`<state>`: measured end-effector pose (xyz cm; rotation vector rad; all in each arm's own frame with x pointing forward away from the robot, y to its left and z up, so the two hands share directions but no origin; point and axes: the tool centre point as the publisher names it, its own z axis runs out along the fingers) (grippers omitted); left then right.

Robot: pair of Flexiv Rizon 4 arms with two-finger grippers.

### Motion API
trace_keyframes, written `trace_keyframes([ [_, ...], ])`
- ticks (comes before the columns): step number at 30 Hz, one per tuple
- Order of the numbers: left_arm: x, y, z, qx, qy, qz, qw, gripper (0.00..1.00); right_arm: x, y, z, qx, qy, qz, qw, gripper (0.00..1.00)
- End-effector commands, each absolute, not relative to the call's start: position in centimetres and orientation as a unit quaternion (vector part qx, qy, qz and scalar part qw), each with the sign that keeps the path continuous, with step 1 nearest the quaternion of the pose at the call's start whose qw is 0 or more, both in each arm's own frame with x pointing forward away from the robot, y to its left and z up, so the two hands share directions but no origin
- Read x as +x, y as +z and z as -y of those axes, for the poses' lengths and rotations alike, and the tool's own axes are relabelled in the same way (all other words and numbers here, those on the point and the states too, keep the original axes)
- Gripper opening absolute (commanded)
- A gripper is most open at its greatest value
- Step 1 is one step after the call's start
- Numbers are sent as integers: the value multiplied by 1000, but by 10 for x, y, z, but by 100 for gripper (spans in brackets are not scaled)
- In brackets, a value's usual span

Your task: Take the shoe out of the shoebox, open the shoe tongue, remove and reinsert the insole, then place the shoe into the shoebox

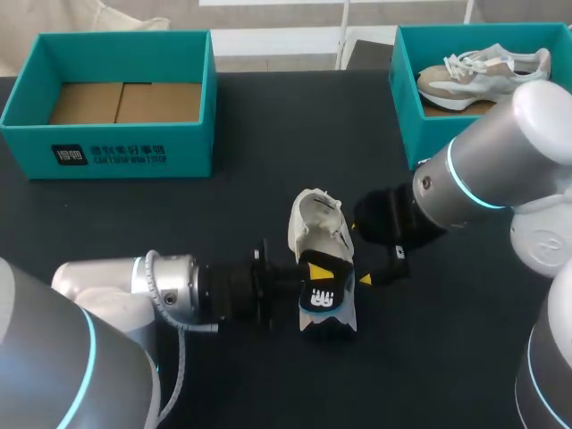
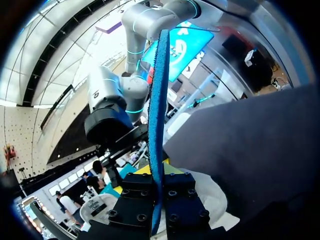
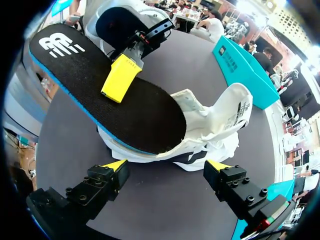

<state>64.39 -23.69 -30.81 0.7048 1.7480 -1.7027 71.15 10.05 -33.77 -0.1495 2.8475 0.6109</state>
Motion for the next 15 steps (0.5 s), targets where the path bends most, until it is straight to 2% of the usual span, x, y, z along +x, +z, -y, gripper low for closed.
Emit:
trace_keyframes([
  [1, 651, -318, 244, 264, -641, -661, 286, 0, 710, -339, -101, -51, 208, -970, 114, 100],
  [15, 691, -344, 241, 275, -621, -670, 300, 0, 710, -339, -101, -51, 208, -970, 114, 100],
])
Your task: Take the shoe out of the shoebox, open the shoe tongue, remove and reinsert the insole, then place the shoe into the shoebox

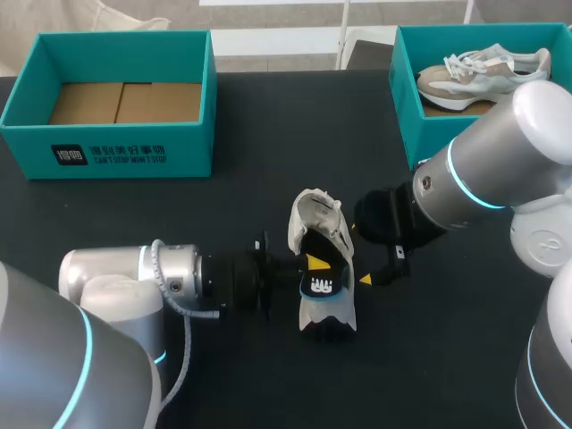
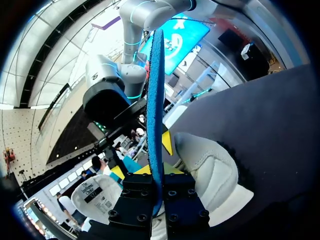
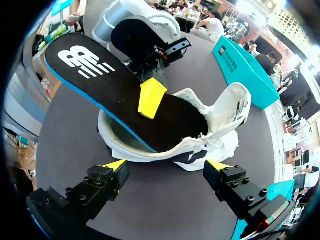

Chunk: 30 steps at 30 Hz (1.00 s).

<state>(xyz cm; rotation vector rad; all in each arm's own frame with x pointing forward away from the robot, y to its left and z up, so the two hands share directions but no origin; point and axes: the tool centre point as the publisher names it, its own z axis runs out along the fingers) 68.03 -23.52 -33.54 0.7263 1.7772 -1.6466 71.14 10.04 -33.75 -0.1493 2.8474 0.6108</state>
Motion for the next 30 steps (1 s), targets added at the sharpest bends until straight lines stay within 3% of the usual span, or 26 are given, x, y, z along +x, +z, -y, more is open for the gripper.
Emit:
trace_keyframes([
  [1, 692, -345, 241, 275, -620, -671, 300, 0, 710, -339, -101, -51, 208, -970, 114, 100],
  [6, 691, -346, 239, 266, -619, -675, 301, 0, 710, -339, -101, -51, 208, -970, 114, 100],
  [7, 690, -344, 239, 265, -621, -673, 301, 18, 710, -339, -101, -51, 208, -970, 114, 100],
  [9, 686, -339, 237, 267, -623, -669, 305, 25, 710, -339, -101, -51, 208, -970, 114, 100],
  [12, 683, -331, 234, 274, -623, -664, 309, 17, 710, -339, -101, -51, 208, -970, 114, 100],
  [15, 679, -323, 233, 275, -627, -658, 314, 18, 710, -339, -101, -51, 208, -970, 114, 100],
  [30, 655, -322, 234, 276, -631, -650, 321, 0, 710, -339, -101, -51, 208, -970, 114, 100],
])
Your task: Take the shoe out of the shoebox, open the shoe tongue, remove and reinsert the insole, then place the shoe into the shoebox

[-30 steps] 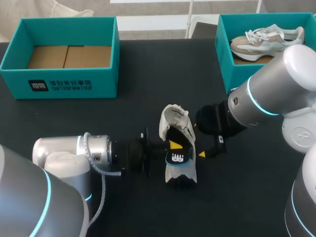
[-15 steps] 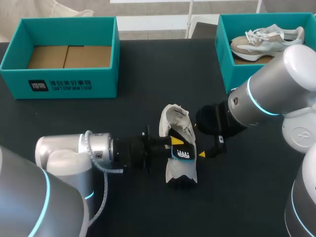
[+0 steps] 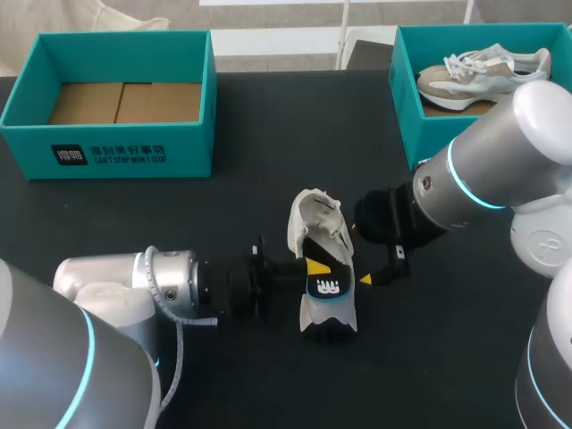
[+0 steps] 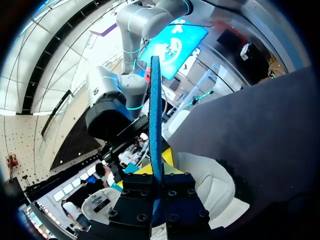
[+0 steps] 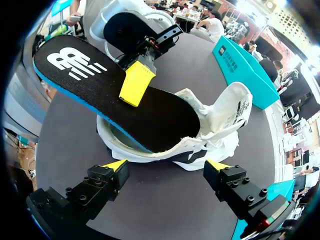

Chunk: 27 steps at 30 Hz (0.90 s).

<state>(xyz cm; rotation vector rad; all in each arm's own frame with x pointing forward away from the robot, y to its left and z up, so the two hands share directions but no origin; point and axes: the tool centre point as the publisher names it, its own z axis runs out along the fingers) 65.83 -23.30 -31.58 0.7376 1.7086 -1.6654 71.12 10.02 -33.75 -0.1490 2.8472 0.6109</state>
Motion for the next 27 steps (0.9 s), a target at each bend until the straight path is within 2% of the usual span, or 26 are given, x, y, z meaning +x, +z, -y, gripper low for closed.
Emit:
trace_keyframes([
  [1, 657, -324, 235, 277, -630, -650, 322, 0, 710, -339, -101, -51, 208, -970, 114, 100],
  [25, 705, -356, 239, 273, -604, -663, 349, 0, 710, -339, -101, -51, 208, -970, 114, 100],
  [26, 704, -354, 237, 273, -604, -662, 349, 4, 710, -339, -101, -51, 208, -970, 114, 100],
  [27, 702, -352, 237, 272, -605, -662, 348, 17, 710, -339, -101, -51, 208, -970, 114, 100],
])
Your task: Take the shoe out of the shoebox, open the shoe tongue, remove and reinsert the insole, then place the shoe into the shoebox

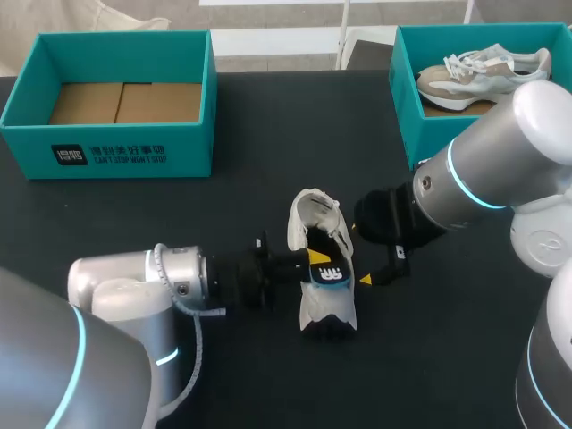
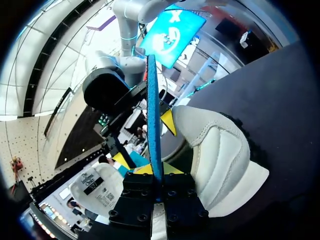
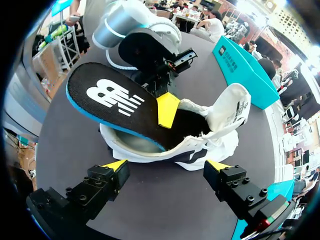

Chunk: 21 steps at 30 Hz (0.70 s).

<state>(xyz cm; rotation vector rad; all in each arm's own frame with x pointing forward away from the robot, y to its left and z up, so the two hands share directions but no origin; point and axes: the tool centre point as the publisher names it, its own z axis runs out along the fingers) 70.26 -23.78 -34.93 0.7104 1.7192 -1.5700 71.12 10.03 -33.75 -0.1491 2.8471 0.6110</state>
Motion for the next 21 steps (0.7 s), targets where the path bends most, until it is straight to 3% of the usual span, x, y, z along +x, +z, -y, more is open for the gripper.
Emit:
trace_keyframes([
  [1, 701, -349, 236, 272, -608, -660, 348, 32, 710, -339, -101, -51, 208, -970, 114, 100],
  [4, 696, -340, 233, 271, -614, -652, 352, 40, 710, -339, -101, -51, 208, -970, 114, 100],
  [15, 673, -310, 228, 285, -620, -633, 366, 37, 710, -339, -101, -51, 208, -970, 114, 100],
  [18, 667, -307, 230, 289, -623, -629, 364, 32, 710, -339, -101, -51, 208, -970, 114, 100],
  [21, 663, -307, 233, 297, -620, -629, 363, 14, 710, -339, -101, -51, 208, -970, 114, 100],
])
